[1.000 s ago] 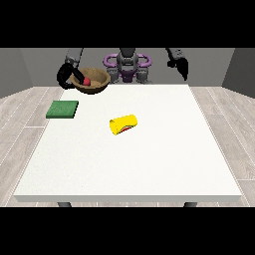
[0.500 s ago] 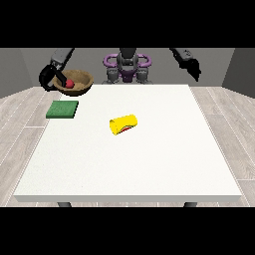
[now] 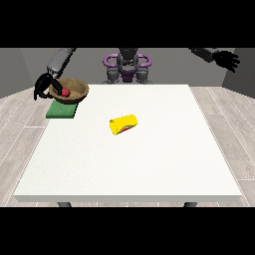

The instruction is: Pick the cup and pour the ball into the bowl, then pick the bowl and place it on the pad

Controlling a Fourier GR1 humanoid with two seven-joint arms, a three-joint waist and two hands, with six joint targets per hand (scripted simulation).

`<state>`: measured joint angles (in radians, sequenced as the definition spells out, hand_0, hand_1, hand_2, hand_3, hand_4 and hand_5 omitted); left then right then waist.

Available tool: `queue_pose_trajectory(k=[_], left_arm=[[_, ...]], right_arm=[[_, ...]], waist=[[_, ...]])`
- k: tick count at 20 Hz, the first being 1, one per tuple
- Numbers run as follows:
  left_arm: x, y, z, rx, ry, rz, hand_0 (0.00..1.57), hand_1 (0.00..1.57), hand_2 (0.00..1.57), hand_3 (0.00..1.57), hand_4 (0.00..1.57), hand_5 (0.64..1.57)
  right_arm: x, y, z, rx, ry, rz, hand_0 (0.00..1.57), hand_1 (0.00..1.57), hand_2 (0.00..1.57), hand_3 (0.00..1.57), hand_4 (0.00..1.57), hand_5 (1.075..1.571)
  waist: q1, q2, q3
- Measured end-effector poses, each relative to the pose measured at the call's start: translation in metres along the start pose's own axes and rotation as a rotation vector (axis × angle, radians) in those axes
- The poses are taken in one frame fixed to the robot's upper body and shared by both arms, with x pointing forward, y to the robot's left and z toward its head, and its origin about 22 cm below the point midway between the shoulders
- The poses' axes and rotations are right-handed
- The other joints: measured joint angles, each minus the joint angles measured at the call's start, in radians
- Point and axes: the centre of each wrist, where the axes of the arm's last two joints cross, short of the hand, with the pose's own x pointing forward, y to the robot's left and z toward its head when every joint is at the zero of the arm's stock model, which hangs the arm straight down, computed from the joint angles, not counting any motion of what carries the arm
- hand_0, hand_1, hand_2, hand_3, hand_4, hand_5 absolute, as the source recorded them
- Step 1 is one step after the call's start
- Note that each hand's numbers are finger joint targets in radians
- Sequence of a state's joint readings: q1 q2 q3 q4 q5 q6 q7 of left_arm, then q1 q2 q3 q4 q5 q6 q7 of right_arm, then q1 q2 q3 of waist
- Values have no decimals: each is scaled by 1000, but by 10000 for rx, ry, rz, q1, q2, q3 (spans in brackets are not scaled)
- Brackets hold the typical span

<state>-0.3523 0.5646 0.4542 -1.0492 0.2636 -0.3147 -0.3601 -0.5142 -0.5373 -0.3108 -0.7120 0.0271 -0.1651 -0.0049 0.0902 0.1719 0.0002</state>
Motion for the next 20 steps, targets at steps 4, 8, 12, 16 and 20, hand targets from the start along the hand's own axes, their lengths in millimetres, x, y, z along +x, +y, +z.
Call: queue_pose_trajectory(k=[4,8,12,16,20], left_arm=[[11,31,-1,227,-414,17,0,0,0,0,1185,1559],[22,38,-6,173,-929,36,0,0,0,0,1179,1552],[29,37,-10,102,-1113,54,0,0,0,0,1179,1552],[26,43,-7,94,-950,47,0,0,0,0,1158,1547],[23,5,-15,-610,-414,125,0,0,0,0,902,1559]], right_arm=[[11,-9,-6,-220,-347,-263,1571,1571,1571,252,544,1561],[14,-36,-12,-1234,-183,-502,1087,1087,1226,1164,0,1523],[14,-48,-17,-1341,48,-684,316,316,484,730,0,1495],[15,-42,-18,-938,172,-770,0,0,140,93,0,1370],[13,-41,-20,-765,694,-505,0,0,0,0,0,1354]], waist=[[-52,427,-3],[106,915,0],[198,1149,7],[165,993,2],[235,224,12]])
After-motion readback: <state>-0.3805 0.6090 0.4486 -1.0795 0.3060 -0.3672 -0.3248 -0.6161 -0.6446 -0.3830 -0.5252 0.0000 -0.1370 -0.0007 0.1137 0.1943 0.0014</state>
